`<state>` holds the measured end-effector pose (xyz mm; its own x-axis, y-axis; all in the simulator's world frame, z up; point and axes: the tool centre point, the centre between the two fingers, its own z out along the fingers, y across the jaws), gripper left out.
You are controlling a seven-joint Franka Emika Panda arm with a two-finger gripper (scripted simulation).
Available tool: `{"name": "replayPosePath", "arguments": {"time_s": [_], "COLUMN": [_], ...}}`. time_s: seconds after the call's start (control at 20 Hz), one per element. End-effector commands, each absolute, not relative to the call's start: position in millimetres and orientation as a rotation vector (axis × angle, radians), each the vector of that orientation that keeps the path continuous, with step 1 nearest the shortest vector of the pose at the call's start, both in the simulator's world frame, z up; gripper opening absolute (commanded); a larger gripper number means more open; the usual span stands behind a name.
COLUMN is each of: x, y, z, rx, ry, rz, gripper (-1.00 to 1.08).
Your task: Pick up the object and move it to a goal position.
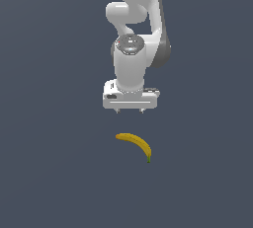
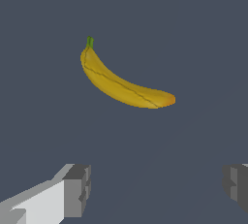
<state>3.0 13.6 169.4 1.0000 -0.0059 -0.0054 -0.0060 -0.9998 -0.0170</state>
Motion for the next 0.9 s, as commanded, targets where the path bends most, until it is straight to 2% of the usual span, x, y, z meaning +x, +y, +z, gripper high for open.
{"name": "replayPosePath", "arguments": {"time_s": [0.0, 0.45, 0.85], "x": [3.0, 9.1, 11.3], "y": [13.6, 52.8, 51.2], "z": [169.4, 174.7, 171.9], "rx": [-3.125, -3.095, -3.098], "ry": [0.009, -0.051, -0.089], "rz": [0.008, -0.025, -0.024], "gripper": [1.00, 1.00, 1.00]}}
